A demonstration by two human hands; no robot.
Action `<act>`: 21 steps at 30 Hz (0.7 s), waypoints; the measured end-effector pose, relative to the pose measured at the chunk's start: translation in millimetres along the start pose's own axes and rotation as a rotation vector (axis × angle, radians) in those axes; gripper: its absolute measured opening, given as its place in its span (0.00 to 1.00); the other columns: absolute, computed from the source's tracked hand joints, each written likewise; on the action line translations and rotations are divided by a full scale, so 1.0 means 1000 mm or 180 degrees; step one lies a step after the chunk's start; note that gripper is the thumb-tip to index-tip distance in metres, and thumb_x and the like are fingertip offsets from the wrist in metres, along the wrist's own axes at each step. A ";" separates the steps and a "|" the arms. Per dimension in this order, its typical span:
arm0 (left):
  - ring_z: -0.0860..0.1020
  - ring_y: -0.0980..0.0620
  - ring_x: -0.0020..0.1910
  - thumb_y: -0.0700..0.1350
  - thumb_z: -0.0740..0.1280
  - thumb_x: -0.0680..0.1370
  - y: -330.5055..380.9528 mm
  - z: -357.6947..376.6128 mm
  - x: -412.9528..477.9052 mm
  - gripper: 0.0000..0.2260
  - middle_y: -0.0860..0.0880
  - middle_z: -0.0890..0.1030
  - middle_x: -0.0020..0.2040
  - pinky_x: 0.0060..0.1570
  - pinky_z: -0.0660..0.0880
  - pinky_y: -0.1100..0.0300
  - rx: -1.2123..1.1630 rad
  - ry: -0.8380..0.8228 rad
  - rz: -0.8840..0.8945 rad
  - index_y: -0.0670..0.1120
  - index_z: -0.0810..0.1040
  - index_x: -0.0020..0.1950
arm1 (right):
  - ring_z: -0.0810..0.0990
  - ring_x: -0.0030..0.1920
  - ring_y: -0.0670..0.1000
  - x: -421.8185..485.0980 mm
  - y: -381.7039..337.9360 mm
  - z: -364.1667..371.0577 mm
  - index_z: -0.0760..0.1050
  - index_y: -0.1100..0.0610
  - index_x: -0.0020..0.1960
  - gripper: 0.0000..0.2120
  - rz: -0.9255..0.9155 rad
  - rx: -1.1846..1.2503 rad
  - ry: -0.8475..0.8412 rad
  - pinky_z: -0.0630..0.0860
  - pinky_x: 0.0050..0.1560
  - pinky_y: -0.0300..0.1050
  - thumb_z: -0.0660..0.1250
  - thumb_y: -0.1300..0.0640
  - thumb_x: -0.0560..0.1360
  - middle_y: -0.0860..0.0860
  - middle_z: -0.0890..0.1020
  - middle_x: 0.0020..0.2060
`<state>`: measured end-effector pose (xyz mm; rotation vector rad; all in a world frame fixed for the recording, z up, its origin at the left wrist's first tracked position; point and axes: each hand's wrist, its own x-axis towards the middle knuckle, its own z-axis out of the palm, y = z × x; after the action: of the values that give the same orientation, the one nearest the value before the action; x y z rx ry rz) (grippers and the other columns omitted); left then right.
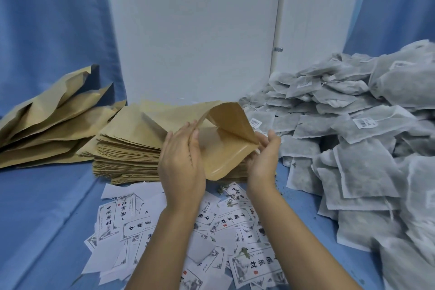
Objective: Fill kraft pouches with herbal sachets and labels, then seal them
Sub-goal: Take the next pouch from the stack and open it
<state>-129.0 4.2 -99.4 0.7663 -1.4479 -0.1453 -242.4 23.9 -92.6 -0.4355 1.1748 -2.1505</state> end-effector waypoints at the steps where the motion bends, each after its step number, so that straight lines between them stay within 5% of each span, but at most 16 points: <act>1: 0.77 0.53 0.56 0.43 0.57 0.81 0.002 0.000 0.001 0.14 0.42 0.82 0.52 0.61 0.72 0.40 -0.0025 0.0036 -0.0150 0.36 0.79 0.56 | 0.79 0.56 0.52 0.002 -0.001 0.000 0.75 0.55 0.58 0.17 0.0019 0.0154 0.0051 0.75 0.61 0.50 0.54 0.47 0.79 0.51 0.79 0.53; 3: 0.80 0.41 0.48 0.44 0.57 0.81 0.006 0.001 0.001 0.16 0.40 0.82 0.48 0.52 0.74 0.36 -0.0069 0.0120 -0.0305 0.35 0.79 0.55 | 0.80 0.53 0.49 0.007 0.000 -0.003 0.73 0.56 0.62 0.16 0.0052 0.0155 0.0083 0.76 0.60 0.48 0.54 0.52 0.80 0.51 0.78 0.54; 8: 0.79 0.39 0.50 0.45 0.56 0.81 0.011 0.011 0.003 0.16 0.39 0.81 0.49 0.53 0.72 0.34 -0.0176 0.0161 -0.0429 0.36 0.78 0.57 | 0.77 0.43 0.46 0.032 0.005 -0.023 0.71 0.55 0.62 0.14 -0.0006 -0.0647 0.0359 0.73 0.43 0.38 0.56 0.60 0.78 0.49 0.78 0.46; 14: 0.77 0.43 0.59 0.45 0.56 0.83 0.003 0.029 0.015 0.15 0.42 0.80 0.57 0.57 0.72 0.53 -0.0533 0.0248 -0.0811 0.40 0.77 0.61 | 0.73 0.45 0.49 0.076 0.000 -0.036 0.69 0.51 0.69 0.22 0.0217 -0.1300 0.0087 0.72 0.45 0.42 0.55 0.62 0.77 0.52 0.77 0.58; 21: 0.77 0.45 0.58 0.53 0.52 0.82 0.001 0.039 0.015 0.20 0.44 0.80 0.56 0.56 0.73 0.50 -0.0555 0.0214 -0.0918 0.43 0.77 0.62 | 0.71 0.31 0.48 0.100 -0.008 -0.036 0.77 0.57 0.53 0.08 0.0743 -0.1150 0.0121 0.72 0.32 0.40 0.61 0.57 0.78 0.53 0.78 0.36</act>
<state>-162.7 -18.3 -88.8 0.8250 -1.2376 -0.4566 -339.6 -18.1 -107.4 -0.3904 1.5615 -1.7584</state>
